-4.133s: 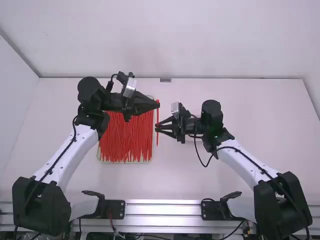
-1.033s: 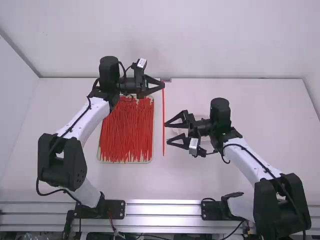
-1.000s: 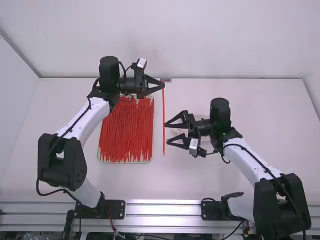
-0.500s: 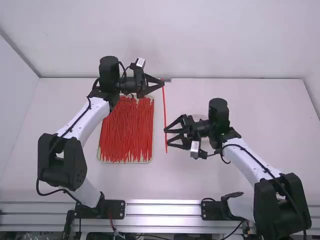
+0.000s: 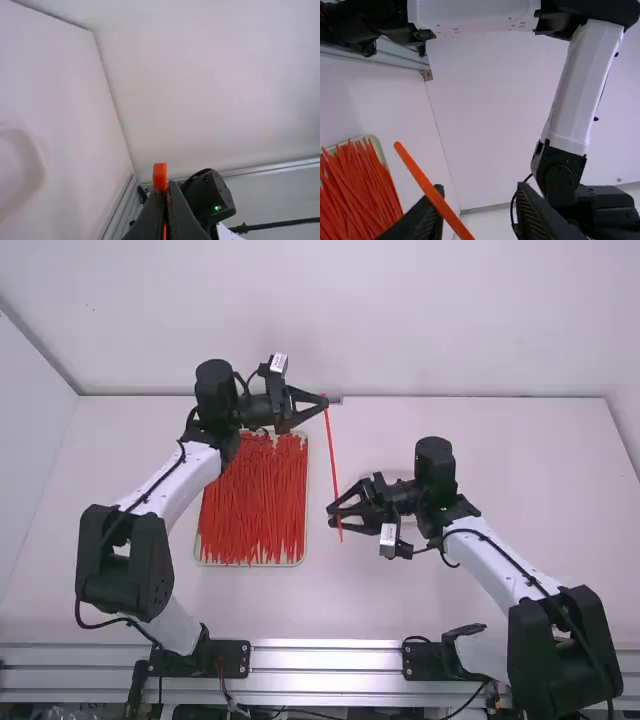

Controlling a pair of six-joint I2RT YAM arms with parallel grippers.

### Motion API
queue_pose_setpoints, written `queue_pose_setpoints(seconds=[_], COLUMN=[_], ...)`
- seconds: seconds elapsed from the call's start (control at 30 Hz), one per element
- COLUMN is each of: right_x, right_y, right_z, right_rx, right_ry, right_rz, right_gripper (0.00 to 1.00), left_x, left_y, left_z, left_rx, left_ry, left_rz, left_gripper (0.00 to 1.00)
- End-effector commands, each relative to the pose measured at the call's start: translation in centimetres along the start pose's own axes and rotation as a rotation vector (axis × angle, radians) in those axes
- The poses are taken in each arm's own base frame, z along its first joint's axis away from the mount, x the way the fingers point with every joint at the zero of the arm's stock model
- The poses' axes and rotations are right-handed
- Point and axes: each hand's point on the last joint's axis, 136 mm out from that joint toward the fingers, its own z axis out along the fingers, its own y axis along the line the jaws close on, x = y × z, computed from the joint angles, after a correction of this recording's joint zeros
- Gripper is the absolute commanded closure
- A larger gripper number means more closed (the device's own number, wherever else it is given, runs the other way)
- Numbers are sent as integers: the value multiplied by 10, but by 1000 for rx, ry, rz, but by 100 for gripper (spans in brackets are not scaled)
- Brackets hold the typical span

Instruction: Fasten the cable tie

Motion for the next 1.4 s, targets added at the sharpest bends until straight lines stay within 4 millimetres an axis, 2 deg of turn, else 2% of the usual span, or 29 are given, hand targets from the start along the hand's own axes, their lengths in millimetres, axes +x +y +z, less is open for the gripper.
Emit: queue_pose_setpoints(seconds=[0.0,0.27,0.5,0.57,0.73,0.87,0.9,1.37], right_x=[2,2,2,2,2,2,2,2], right_y=[-7,-6,-6,-6,-6,-6,-6,-12], right_z=[0,0,0,0,0,0,0,-1], right_rx=[2,2,2,2,2,2,2,2], right_ry=[-9,-9,-9,-9,-10,-9,-9,-8], right_rz=[-9,-7,-7,-8,-7,-6,-6,65], right_gripper=[65,76,78,82,85,95,100,100], left_x=[2,5,10,9,10,11,11,22], left_y=[1,1,-1,0,-1,-1,-1,-5], left_z=[-2,-2,0,-2,1,1,1,7], left_rx=[8,10,19,19,20,20,19,42], left_ry=[17,32,55,52,58,58,58,102], left_rz=[-23,-8,-2,-1,0,5,10,114], left_gripper=[98,98,98,98,98,98,98,98])
